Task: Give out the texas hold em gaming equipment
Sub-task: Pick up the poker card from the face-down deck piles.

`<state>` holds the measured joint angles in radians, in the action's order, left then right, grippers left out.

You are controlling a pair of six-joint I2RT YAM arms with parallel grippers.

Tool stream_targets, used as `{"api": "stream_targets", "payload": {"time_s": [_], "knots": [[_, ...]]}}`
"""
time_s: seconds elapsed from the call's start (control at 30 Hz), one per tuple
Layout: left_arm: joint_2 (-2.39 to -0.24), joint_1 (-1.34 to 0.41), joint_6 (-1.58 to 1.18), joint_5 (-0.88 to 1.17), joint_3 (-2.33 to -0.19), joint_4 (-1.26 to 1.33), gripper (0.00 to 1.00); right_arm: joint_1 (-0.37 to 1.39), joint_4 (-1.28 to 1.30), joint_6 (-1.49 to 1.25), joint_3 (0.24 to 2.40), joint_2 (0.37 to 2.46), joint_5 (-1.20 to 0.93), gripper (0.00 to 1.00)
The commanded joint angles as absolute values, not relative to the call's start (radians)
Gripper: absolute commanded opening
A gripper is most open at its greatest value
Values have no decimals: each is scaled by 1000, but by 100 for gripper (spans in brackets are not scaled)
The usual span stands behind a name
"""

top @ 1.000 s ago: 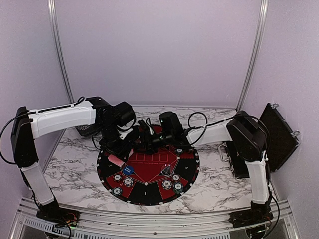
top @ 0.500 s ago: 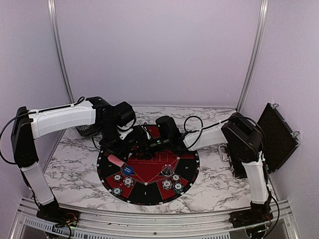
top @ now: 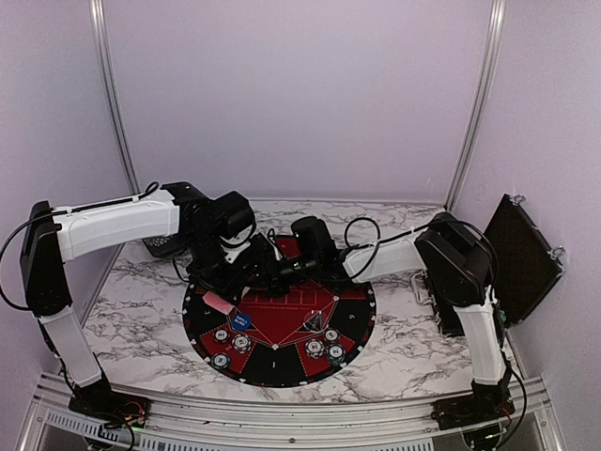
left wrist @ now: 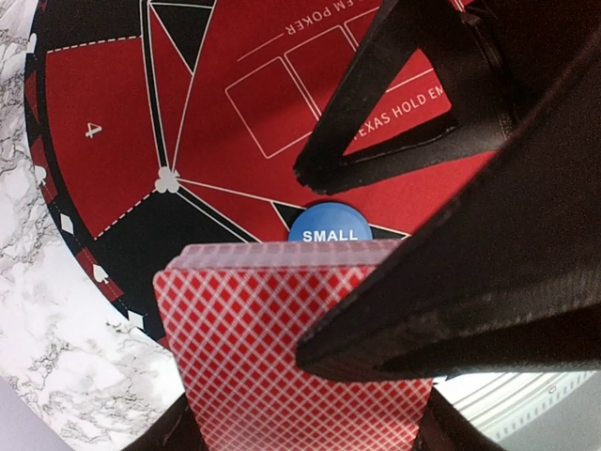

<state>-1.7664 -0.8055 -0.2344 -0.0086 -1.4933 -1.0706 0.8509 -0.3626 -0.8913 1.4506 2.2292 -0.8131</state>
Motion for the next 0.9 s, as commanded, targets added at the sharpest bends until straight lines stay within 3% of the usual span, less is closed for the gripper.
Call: {"api": "stream_targets", "payload": {"time_s": [0.0,0.87], "knots": [[-1721,-811,-224,-12,-1528,-1092,53,853,-334,-870,1484,2240,-782,64],[-1715,-811,-228,-17,-1520,-1091,53,829,-345,-867,1424,2175,-760,61]]}}
